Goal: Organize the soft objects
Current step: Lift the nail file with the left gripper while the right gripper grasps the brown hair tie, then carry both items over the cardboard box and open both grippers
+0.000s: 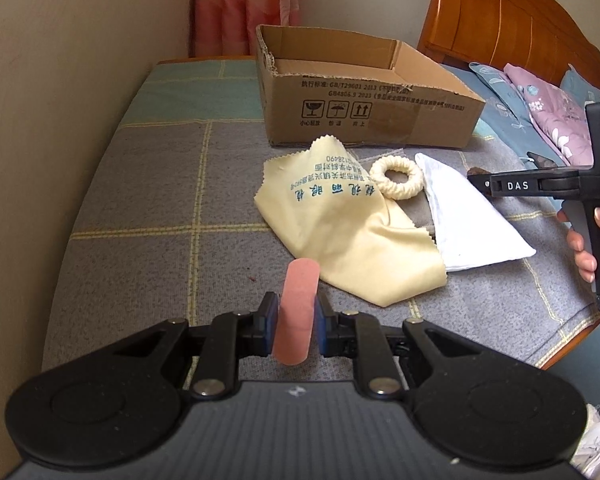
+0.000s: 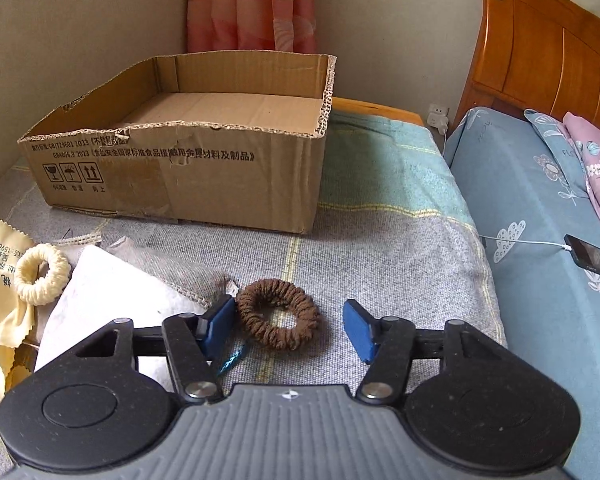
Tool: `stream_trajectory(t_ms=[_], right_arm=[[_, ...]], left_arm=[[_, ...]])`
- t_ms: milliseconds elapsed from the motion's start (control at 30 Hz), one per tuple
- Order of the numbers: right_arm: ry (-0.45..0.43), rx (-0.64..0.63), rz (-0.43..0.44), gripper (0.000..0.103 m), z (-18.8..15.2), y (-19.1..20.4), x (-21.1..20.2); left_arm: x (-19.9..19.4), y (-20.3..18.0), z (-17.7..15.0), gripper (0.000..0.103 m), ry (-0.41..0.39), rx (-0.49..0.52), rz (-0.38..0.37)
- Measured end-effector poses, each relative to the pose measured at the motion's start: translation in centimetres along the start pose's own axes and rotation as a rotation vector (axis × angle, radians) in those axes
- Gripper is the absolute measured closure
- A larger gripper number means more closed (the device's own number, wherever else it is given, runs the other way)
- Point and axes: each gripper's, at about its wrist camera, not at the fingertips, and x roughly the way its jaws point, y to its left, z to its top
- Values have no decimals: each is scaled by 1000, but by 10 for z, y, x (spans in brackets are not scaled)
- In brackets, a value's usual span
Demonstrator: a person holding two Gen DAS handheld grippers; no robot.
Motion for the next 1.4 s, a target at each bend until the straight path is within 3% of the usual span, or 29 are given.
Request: stream_trajectory(t_ms=[100,333,567,733,1133,1400], right_arm=[[-6,-16,20,51,-1,2,0],[-9,-24,28,58,1,1,-5],[-63,-60,15,58,7,0,-38],[-100,-90,60,59,15,0,-63],[-183,-113,103,58,40,3,-89],[-198,-83,108,58,49,-1,-90]], left_arm=[[0,0,0,85,4,5,1],[-3,-3,5,85,6,23,5],[-19,-9,17,85,-29,66,16],[-28,-15,38,85,-75,115,-2],[-19,-42,135,85,-222,298,-8],[38,-57,218,85,-197,355,10]])
